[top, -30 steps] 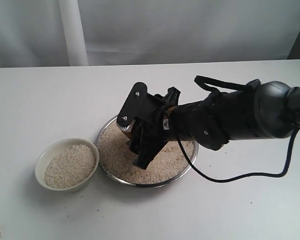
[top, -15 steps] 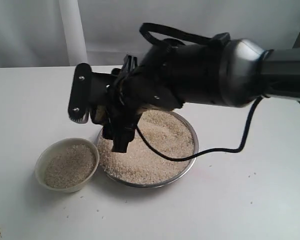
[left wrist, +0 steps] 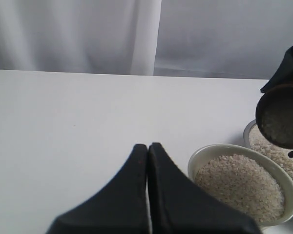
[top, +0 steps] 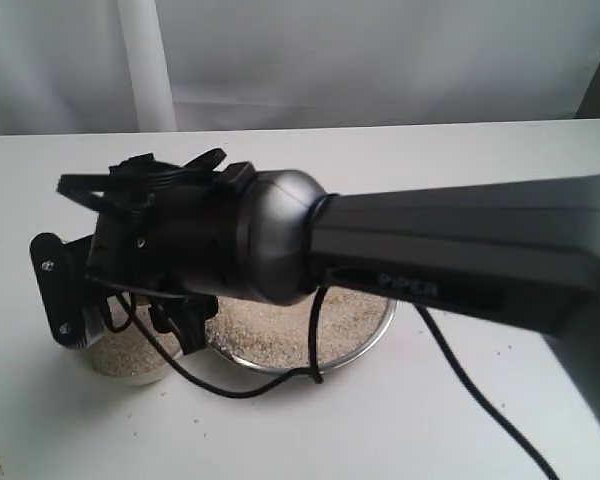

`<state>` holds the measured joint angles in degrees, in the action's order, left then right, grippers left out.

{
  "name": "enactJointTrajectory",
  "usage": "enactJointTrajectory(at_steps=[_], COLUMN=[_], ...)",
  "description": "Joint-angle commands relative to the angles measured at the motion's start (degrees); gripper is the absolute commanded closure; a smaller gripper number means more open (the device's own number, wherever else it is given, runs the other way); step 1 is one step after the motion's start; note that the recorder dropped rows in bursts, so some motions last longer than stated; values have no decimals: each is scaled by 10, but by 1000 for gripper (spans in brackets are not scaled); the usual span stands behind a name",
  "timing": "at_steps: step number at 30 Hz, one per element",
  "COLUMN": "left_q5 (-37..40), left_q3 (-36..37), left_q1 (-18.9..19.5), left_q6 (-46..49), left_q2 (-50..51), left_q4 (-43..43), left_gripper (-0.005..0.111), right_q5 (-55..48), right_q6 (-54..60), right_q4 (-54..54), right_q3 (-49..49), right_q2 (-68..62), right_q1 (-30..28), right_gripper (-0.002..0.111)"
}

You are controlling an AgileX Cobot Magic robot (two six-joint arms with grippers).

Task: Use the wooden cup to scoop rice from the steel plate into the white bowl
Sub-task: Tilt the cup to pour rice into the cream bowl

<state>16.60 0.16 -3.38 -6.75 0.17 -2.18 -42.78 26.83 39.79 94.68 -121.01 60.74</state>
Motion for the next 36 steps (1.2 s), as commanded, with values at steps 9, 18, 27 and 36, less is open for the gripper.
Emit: enactJointTrajectory(at_steps=[9, 18, 27, 36], left_q5=[-2, -2, -2, -2], left_q3=[-2, -2, -2, -2], left_q1=[-2, -2, -2, -2], left_q6=[-3, -3, -2, -3], left_q2=[-2, -2, -2, -2], left_q4=[3, 3, 3, 3], left_gripper=[107, 107, 107, 107], right_q5=[-35, -37, -40, -44], right_q6=[1, -2, -3, -3], right_q4=[143, 222, 280, 339], right_q3=[14, 14, 14, 14], right_q2=[-32, -61, -73, -73], right_q1=[28, 33, 47, 59], right_gripper=[108, 108, 108, 108])
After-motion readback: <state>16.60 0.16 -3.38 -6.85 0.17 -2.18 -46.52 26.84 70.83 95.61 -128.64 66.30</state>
